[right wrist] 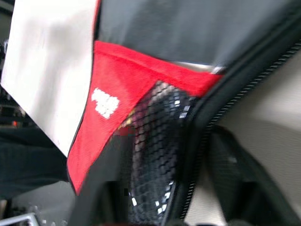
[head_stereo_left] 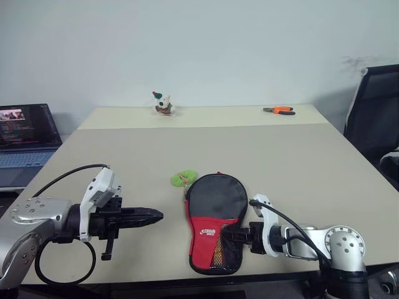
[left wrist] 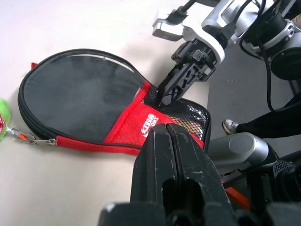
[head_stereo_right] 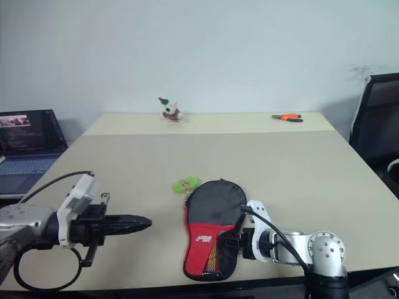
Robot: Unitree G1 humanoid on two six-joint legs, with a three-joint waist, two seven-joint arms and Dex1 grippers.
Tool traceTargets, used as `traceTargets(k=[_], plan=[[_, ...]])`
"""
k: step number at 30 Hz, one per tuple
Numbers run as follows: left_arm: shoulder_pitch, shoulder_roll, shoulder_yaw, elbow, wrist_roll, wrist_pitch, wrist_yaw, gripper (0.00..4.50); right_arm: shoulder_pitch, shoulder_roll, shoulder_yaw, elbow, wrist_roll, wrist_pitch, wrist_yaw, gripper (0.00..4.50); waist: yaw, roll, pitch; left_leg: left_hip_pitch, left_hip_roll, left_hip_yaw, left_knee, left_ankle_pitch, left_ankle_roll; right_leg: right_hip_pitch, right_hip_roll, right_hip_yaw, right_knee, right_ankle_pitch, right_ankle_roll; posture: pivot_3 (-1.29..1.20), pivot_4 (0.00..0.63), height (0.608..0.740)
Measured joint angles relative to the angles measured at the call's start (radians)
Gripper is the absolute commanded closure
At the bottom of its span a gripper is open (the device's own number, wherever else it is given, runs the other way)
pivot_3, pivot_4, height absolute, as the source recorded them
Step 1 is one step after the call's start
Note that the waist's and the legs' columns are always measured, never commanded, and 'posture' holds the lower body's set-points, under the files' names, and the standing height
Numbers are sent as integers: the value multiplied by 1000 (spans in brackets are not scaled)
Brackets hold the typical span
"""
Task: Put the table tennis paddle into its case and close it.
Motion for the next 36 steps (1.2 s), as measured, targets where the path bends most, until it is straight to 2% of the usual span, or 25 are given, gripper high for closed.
traceTargets(k=[3, 5, 7, 9, 11, 16, 19, 22, 26, 29, 33, 36], plan=[[-8, 0, 0, 0, 2, 1, 16, 4500, -4, -118, 10, -66, -7, -2, 19, 144, 11, -1, 0, -1, -1, -1, 1, 0, 0, 0, -1, 0, 0, 0, 1, 0, 150, 740], [-9, 0, 0, 0, 3, 3, 24, 4500, -9, -211, 28, -101, -46, -16, 69, 43, 11, -1, 0, -1, -1, 0, 2, 0, 0, 0, -1, 0, 0, 0, 1, 0, 150, 740], [-11, 0, 0, -2, 2, 9, 46, 4500, -30, -361, 97, -145, -134, -61, 196, 43, 7, -1, 0, -1, -1, 0, 1, 0, 0, 0, 0, 0, -1, -1, 2, 0, 150, 740], [-11, -3, 0, -4, -3, 24, 67, 4500, -57, -454, 153, -167, -218, -130, 329, 43, 3, -1, 0, 0, 0, 0, 0, 0, 0, 0, 1, 0, -1, -3, 5, 0, 150, 740], [-11, -5, 0, -6, -3, 27, 85, 4500, -85, -496, 217, -164, -307, -225, 470, 43, -3, -1, 0, 1, 2, 0, 0, 0, 0, 0, 3, 1, 0, -3, 5, 0, 150, 740], [-36, -20, -14, 8, 14, 24, 126, 4500, -215, -413, 350, -69, -480, -433, 683, 43, -8, -1, 0, 3, 2, 1, 0, 0, 0, 0, 3, 2, 1, -1, 1, 0, 150, 740], [-46, -66, -20, 52, 21, 28, 181, 4500, -294, -295, 440, 46, -603, -552, 759, 43, -7, -1, 0, 2, 1, 1, 0, 0, 0, 0, 2, 2, 1, 0, 0, 0, 150, 740], [-49, -97, -22, 87, 48, 23, 237, 3862, -319, -225, 488, 131, -700, -626, 799, 0, 2, -1, 0, 0, 1, 1, 0, 0, 0, -1, 0, 1, 0, 0, 0, 0, 150, 740], [-53, -150, -62, 168, 185, -50, 342, 2497, -312, -176, 531, 194, -792, -682, 842, 0, 10, -1, -1, -2, 1, -1, 1, 0, 0, -2, -2, 0, 0, 0, 0, 0, 150, 740], [-83, -205, -86, 220, 239, -72, 408, 1418, -287, -167, 540, 198, -829, -696, 874, 0, 14, -2, -1, -4, 0, -3, 3, 0, 0, -2, -3, -2, 1, 0, 0, 0, 150, 740], [-187, -252, -122, 302, 312, -90, 480, 42, -267, -154, 537, 215, -877, -704, 892, 0, 14, -2, -1, -4, -1, -5, 7, 0, 0, -1, -2, -3, 2, 1, 0, 0, 150, 740], [-269, -282, -146, 374, 348, -91, 515, 42, -247, -128, 526, 222, -901, -703, 893, 0, 10, -2, -1, -5, -1, -5, 9, 0, 0, -1, -1, -3, 3, 1, 0, 0, 150, 740]])
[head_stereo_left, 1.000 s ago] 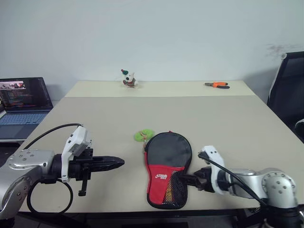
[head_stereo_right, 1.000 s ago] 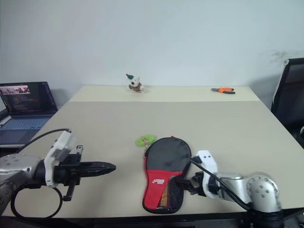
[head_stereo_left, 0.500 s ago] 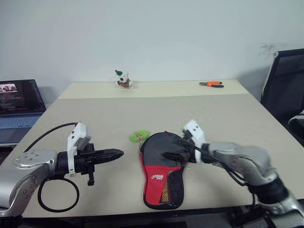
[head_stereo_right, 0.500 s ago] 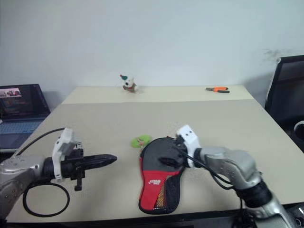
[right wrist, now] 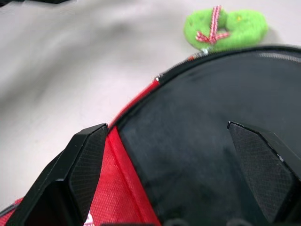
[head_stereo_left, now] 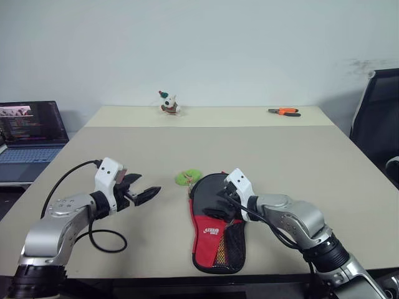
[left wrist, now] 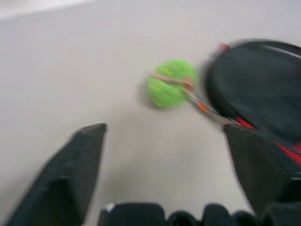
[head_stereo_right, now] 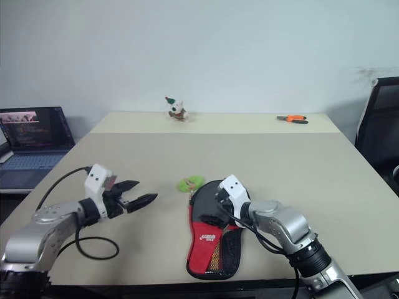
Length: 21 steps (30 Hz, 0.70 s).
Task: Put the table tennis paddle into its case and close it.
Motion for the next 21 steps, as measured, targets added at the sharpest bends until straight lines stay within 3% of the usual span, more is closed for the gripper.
traceTargets(k=[5, 10, 21], plan=[[-118, -49, -67, 118, 24, 16, -3, 42, 20, 19, -14, -1, -20, 4, -2, 0, -2, 0, 0, -2, -1, -1, 4, 0, 0, 0, 0, -1, 0, 1, 1, 0, 150, 740], [-301, -122, -172, 392, 92, 13, -49, 42, 34, 59, -18, -5, -41, 12, -15, 0, -2, 0, 0, -3, -1, -2, 6, 0, 0, 0, 0, -1, 1, 1, 1, 0, 150, 740], [-588, -236, -249, 948, 261, -193, -143, 42, 51, 90, -49, -21, -52, 46, -38, 0, -2, 0, 0, -4, -2, -2, 6, 0, 0, 0, 0, -2, 1, 1, 1, 0, 150, 740]])
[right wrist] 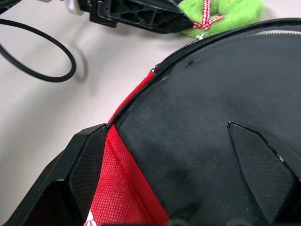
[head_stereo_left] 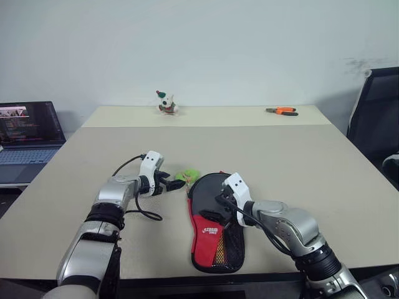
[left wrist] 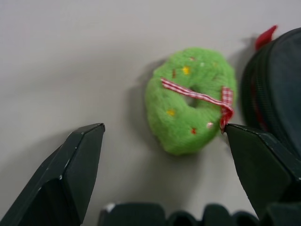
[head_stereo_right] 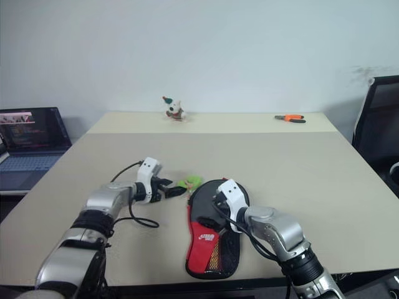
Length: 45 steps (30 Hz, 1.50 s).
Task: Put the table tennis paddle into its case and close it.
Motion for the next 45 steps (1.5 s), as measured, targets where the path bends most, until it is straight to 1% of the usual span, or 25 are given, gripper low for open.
traceTargets(k=[5, 9, 10, 12, 20, 21, 23, 24, 27, 33, 39, 45], plan=[[-62, -46, -5, 109, 44, -67, -25, 42, 4, 10, -1, -13, -2, 3, -3, 0, 0, 0, 0, 0, 0, 0, 0, 0, 0, 0, 0, 0, 0, 0, 0, 0, 150, 740], [-81, -70, -5, 144, 64, -94, -37, 42, 14, 15, -2, -14, -14, 11, -14, 0, 0, 0, 0, 0, 0, 0, 0, 0, 0, 0, 0, 0, 0, 0, 0, 0, 150, 740], [-83, -75, -5, 148, 72, -103, -43, 310, 15, 17, -2, -14, -18, 13, -17, 0, 0, 0, 0, 0, 0, 0, 0, 0, 0, 0, 0, 0, 0, 0, 0, 0, 150, 740], [-85, -77, -4, 153, 80, -108, -46, 555, 15, 19, -3, -18, -22, 17, -18, 0, 0, 0, 0, 0, 0, 0, 0, 0, 0, 0, 0, 0, 0, 0, 0, 0, 150, 740], [-87, -89, 4, 165, 98, -109, -49, 3406, 15, 31, -22, -20, -32, 19, -21, 0, -1, 0, 0, 0, 0, 0, 0, 0, 0, 0, 0, 0, 1, 0, 0, 0, 150, 740], [-87, -92, 5, 165, 98, -109, -49, 3818, 14, 32, -23, -19, -38, 18, -24, 0, -1, 0, 0, 0, 0, 0, 0, 0, 0, 0, 0, 0, 1, 0, 0, 0, 150, 740], [-87, -93, 10, 165, 98, -109, -49, 4299, 14, 36, -23, -14, -59, 12, -33, 0, -1, 0, 0, 1, 0, 0, 0, 0, 0, 0, 0, 0, 2, 0, 0, 0, 150, 740], [-86, -93, 16, 165, 98, -108, -49, 4465, 12, 38, -23, -5, -70, 6, -39, 0, -1, 0, 0, 1, 0, 0, 1, 0, 0, 0, 0, 1, 3, 0, 0, 0, 150, 740], [-81, -93, 26, 164, 97, -108, -42, 4486, 10, 37, -16, 5, -90, -3, -36, 0, -1, 0, 0, 2, 0, 0, 2, 0, 0, 0, 0, 1, 5, 0, 0, 0, 150, 740], [-85, -104, 24, 163, 108, -116, 5, 4486, -2, 23, 37, 22, -144, -7, -9, 0, -2, -1, -1, 4, 0, 0, 3, 0, 0, 1, 0, 2, 9, 0, 0, 0, 150, 740], [-166, -112, -14, 261, 208, -228, 112, 4486, -9, 19, 41, 31, -144, 13, 38, 0, -1, -5, -3, 7, -1, 1, 4, 0, 0, 2, 0, 2, 11, 0, 0, 0, 150, 740], [-234, -148, -55, 359, 304, -331, 230, 4486, -10, -24, 74, -17, -142, 61, 108, 0, -2, -6, -5, 8, -1, 3, 3, 0, 0, 2, 0, 2, 11, 0, 0, 0, 150, 740]])
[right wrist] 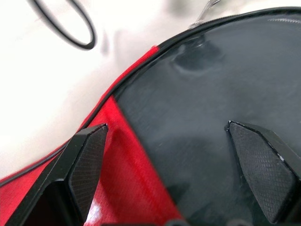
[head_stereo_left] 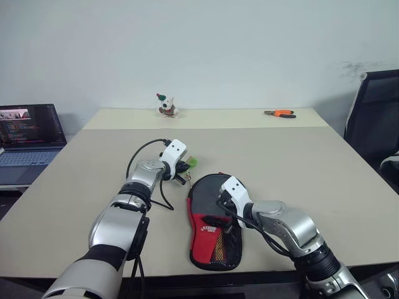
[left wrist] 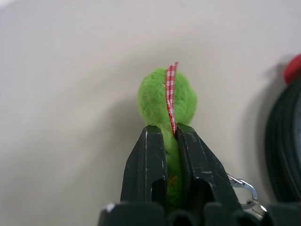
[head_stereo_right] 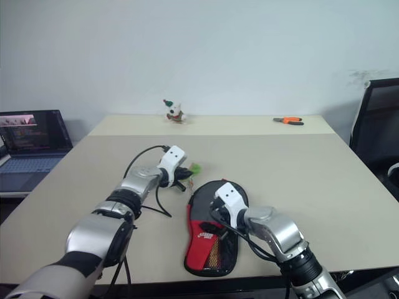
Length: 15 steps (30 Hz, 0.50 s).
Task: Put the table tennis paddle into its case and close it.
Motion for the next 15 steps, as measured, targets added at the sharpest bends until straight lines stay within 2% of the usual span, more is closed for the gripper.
traceTargets(k=[12, 15], plan=[[-16, -105, -79, 61, 164, -175, 118, 4486, 61, -11, 34, -72, -9, 11, 18, 0, 0, -5, -6, 3, 0, 2, -1, 0, 0, 2, 0, 1, -1, 0, 0, 0, 150, 740], [-34, -132, -94, 70, 196, -209, 142, 4486, 90, -25, 50, -115, -8, 21, 18, 0, 1, -5, -7, 11, 0, 0, -3, 0, 0, 12, 0, -1, -6, -1, 1, 0, 150, 740]])
